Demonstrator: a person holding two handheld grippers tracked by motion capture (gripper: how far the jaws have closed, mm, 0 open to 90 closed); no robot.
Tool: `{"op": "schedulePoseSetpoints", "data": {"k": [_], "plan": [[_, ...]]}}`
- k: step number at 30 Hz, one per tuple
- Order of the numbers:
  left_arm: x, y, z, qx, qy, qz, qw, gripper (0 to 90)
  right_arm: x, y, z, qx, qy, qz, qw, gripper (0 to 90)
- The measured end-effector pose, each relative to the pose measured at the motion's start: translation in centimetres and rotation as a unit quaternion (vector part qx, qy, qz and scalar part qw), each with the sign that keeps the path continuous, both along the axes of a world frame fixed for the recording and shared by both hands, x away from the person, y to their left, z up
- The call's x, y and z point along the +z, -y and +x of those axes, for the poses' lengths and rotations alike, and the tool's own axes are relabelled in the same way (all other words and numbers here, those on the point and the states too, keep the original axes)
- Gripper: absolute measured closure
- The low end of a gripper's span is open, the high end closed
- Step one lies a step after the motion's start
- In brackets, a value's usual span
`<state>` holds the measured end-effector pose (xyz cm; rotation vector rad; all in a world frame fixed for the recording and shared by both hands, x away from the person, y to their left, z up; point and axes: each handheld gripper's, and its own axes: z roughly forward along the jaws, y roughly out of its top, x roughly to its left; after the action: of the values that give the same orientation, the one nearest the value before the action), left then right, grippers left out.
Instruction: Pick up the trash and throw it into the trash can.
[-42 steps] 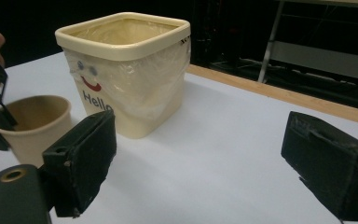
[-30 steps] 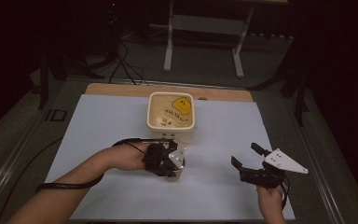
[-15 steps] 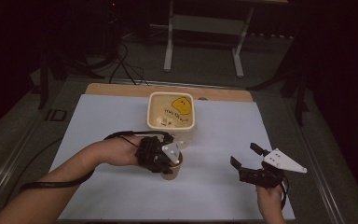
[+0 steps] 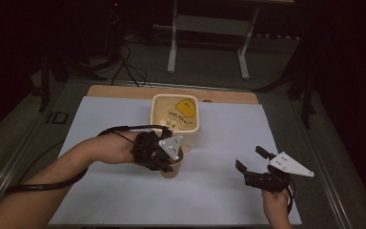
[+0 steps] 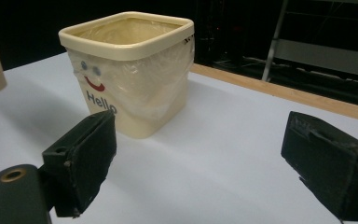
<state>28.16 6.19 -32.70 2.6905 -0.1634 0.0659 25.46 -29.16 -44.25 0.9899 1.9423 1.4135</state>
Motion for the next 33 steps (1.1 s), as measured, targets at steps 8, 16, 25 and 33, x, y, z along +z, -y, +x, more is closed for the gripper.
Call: {"op": "schedulePoseSetpoints", "data": {"k": [8,16,25,33], "plan": [[1.5,-0.6,0.4,0.01,0.008,0.001,0.9999,88.2,0.0,0.0,0.0,0.001,0.001,0.0,1.0,10.2],[3.7,-0.5,0.8,0.013,0.028,-0.001,0.9995,88.2,0.0,0.0,0.0,0.001,0.001,-0.001,1.0,10.2],[5.6,-0.3,1.9,0.015,0.036,-0.008,0.9992,88.2,0.0,0.1,0.0,0.003,-0.002,-0.001,1.0,10.2],[6.6,0.1,2.3,0.015,0.049,-0.006,0.9987,88.1,0.0,0.1,0.0,0.004,-0.001,0.0,1.0,10.2]]}}
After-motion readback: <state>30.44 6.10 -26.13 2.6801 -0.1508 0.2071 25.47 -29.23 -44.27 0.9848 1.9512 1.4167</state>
